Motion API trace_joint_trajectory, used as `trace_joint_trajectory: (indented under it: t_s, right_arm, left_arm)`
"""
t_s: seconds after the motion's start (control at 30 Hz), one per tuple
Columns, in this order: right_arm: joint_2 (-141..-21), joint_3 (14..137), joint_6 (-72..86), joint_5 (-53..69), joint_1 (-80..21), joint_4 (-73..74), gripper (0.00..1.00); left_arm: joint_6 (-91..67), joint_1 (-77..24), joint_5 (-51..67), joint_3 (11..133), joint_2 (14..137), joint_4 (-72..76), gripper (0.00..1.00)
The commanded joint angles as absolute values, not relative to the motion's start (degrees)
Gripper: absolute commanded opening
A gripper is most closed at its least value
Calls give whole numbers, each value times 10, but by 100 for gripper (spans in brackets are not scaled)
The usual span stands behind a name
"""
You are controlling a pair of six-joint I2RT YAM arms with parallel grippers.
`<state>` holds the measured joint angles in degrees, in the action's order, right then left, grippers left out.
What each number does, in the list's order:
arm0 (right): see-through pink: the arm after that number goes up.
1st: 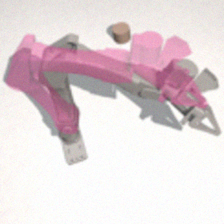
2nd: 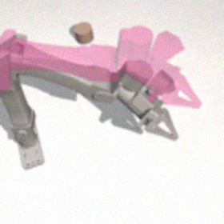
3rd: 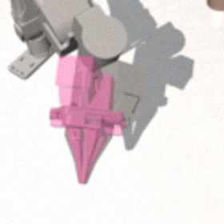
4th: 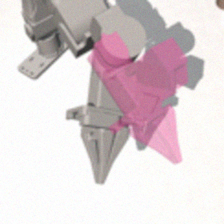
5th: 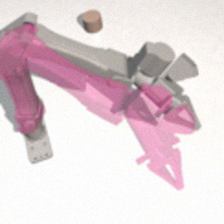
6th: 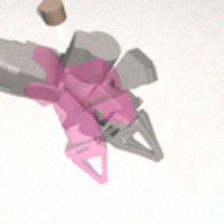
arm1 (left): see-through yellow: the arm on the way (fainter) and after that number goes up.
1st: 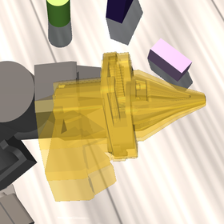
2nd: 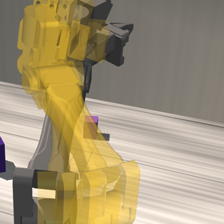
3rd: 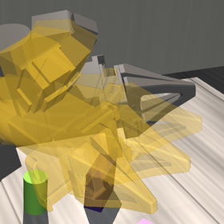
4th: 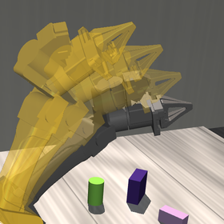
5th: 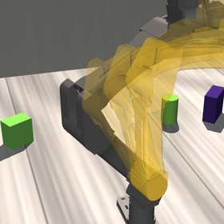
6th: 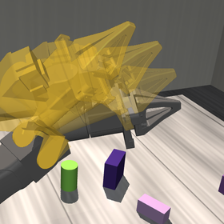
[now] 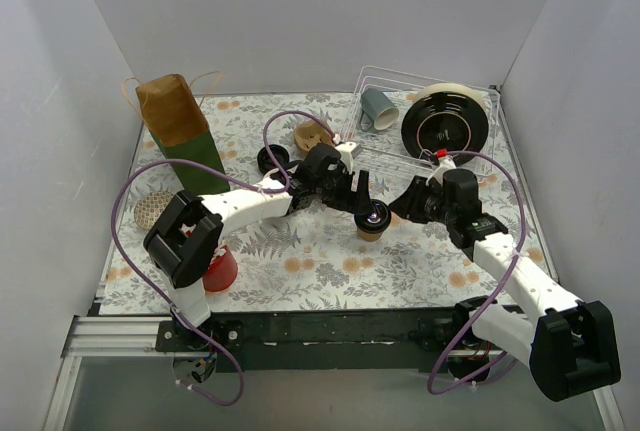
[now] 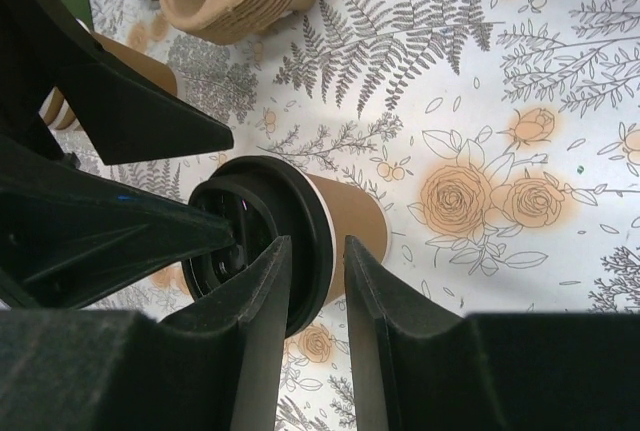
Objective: Pack the takeout coffee
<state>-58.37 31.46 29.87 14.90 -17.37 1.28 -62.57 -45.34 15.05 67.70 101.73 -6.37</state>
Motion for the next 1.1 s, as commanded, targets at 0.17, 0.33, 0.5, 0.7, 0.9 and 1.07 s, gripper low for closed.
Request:
trace_joint_trajectory:
  t_s: [0.17,0.33,0.5,0.7,0.9,1.07]
  right_arm:
    - [-578,308,292,158,-174,6,34]
    - [-572,276,298,162,-173,5,31]
    - [-559,248,304,163,-174,-13,28]
    - [-545,193,314,149,-174,-34,22]
    - [-525,128,325,137,-174,-68,18]
    - [-514,82,340,136,-174,-101,17]
  left_arm:
    - [-597,-460,137,675,1046,-141,68]
    - [-599,-460,142,664,1058,-132,65]
    - [-608,-460,142,650,1061,-116,64]
    - [-620,-460,147,622,1073,-94,63]
    - [-633,-460,144,608,1078,-77,61]
    - [-638,-460,147,604,1082,-73,61]
